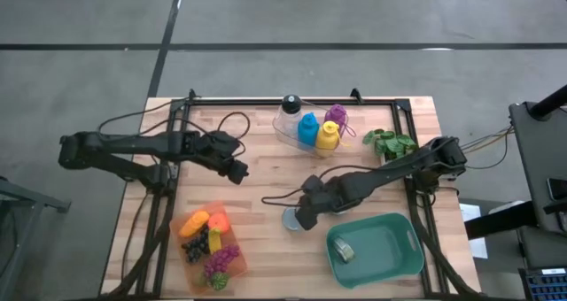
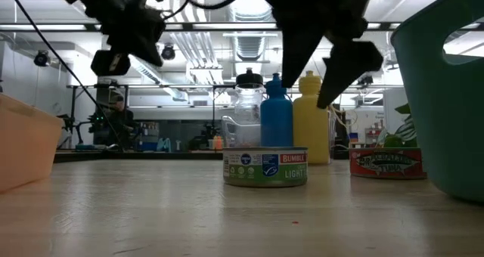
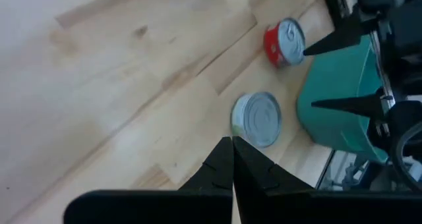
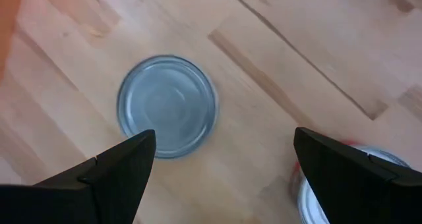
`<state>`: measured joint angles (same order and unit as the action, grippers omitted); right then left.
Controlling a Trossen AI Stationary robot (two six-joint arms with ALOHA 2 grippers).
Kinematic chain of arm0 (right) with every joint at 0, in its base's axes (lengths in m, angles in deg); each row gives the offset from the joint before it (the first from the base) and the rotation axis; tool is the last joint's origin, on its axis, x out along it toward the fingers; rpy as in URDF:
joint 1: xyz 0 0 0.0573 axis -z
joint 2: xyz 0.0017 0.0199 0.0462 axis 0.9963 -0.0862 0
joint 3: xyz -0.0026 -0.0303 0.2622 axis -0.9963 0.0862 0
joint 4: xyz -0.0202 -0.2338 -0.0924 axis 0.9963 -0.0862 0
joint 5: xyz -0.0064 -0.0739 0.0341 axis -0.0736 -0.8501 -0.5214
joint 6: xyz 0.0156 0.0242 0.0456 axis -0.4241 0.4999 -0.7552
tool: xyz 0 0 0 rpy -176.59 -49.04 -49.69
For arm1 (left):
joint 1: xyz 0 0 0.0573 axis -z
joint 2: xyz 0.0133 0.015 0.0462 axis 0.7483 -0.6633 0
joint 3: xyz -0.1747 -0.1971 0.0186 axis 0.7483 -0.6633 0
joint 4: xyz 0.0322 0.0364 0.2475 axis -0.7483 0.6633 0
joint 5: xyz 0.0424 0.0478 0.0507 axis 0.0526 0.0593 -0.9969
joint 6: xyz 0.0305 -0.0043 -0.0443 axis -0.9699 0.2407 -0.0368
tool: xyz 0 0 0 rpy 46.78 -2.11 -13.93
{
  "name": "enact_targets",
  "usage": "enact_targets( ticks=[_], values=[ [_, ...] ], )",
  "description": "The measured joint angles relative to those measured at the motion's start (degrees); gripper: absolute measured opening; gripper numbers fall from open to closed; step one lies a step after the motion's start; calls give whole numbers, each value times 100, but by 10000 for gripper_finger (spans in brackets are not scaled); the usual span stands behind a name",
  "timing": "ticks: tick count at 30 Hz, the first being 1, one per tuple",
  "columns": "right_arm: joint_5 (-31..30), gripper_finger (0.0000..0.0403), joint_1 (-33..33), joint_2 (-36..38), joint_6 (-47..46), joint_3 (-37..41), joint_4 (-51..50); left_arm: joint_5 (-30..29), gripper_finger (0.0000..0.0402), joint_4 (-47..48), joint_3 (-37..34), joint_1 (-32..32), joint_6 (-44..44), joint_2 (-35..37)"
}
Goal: Pick & Place Food Item
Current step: Put the green tuna can into the green bin
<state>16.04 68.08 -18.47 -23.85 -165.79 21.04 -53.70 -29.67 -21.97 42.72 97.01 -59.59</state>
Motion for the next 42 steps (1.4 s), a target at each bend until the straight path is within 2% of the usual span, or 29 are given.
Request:
enact_targets(
  ticks=[9, 25, 36, 42],
  values=[
    [35, 358, 0, -697, 467, -269, 198, 21, 1, -303, -469, 130, 475, 0],
    [-61, 358, 75, -2045, 908, -1194, 123, 45, 1, -608, -491, 130, 475, 2],
    [-1273, 358, 646, -2350, 926, -1827, -237, 45, 1, -606, -491, 130, 475, 2],
    [-1058, 358, 985, -2353, 1090, -1985, -454, 45, 1, -604, -519, 130, 475, 2]
  ],
)
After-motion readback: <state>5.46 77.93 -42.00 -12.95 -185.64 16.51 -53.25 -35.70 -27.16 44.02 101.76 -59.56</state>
